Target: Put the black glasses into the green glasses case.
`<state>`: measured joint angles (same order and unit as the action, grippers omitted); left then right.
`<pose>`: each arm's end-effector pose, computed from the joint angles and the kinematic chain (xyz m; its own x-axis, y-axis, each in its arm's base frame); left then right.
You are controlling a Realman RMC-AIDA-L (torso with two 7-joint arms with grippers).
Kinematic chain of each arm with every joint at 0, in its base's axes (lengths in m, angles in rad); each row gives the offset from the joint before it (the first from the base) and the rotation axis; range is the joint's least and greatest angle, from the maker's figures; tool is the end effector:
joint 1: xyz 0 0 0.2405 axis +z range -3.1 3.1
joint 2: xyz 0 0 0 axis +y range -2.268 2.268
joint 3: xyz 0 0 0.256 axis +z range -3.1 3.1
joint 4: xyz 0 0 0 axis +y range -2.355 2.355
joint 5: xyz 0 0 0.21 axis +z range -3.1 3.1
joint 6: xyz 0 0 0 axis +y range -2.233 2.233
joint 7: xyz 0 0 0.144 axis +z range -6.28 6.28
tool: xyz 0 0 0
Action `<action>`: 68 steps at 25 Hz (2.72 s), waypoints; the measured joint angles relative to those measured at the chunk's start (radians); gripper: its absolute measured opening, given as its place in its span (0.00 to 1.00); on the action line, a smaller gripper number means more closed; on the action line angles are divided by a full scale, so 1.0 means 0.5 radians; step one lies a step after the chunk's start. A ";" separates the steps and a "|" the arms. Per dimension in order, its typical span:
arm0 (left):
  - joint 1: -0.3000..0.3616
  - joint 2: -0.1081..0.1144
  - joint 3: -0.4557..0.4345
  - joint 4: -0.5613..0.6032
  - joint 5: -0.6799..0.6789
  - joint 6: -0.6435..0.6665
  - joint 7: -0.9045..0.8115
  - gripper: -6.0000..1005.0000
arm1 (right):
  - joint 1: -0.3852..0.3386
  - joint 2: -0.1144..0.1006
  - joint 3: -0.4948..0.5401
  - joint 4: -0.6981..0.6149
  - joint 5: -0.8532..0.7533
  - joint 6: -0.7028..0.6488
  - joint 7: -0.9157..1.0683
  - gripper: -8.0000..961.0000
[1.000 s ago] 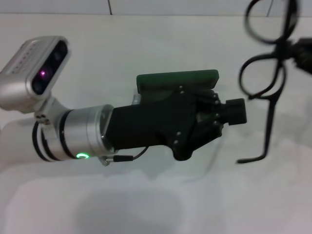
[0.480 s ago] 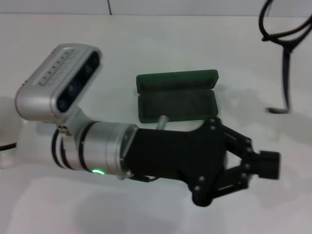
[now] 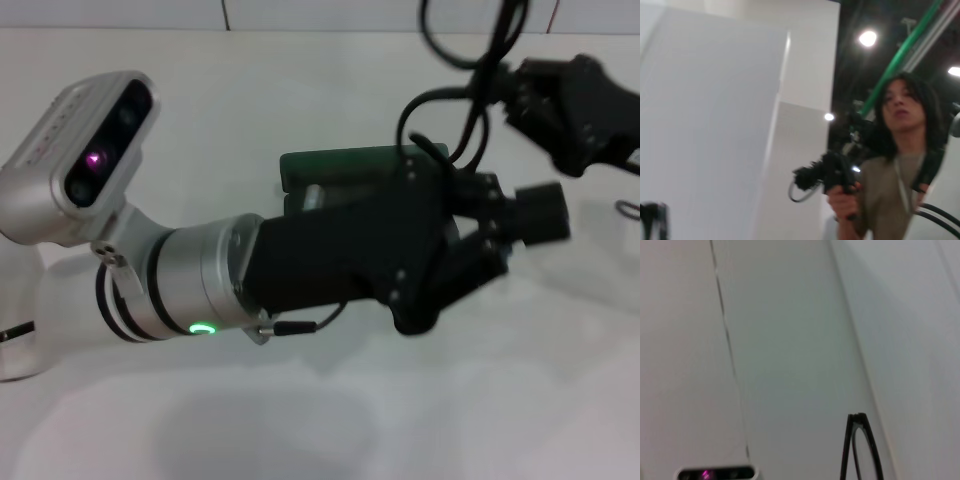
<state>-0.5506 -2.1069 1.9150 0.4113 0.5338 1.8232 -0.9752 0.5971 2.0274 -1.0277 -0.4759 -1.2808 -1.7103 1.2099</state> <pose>-0.1379 0.2550 -0.0568 0.3073 0.1862 0.9332 0.0142 -0.9815 0.1911 0.1830 0.3375 0.0136 0.5240 -0.0933 -0.8466 -0.2472 -0.9679 -0.0463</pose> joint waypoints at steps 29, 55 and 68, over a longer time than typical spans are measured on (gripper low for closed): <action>0.105 0.015 0.005 -0.135 -0.304 -0.316 -0.121 0.05 | 0.049 -0.017 -0.227 -0.025 -0.014 0.074 0.076 0.05; 0.248 0.093 -0.013 -0.390 0.045 0.046 -0.068 0.05 | 0.054 -0.024 -0.338 -1.232 -0.816 0.468 0.828 0.06; 0.345 0.045 -0.017 -0.446 0.027 0.043 0.079 0.05 | 0.494 0.001 -1.254 -1.577 -2.135 0.804 1.854 0.06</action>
<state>-0.3781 -2.0847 1.9063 0.1881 0.5475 1.8446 -0.9355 0.8439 2.0279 -1.6545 -1.2643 -2.3483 -1.3085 2.1368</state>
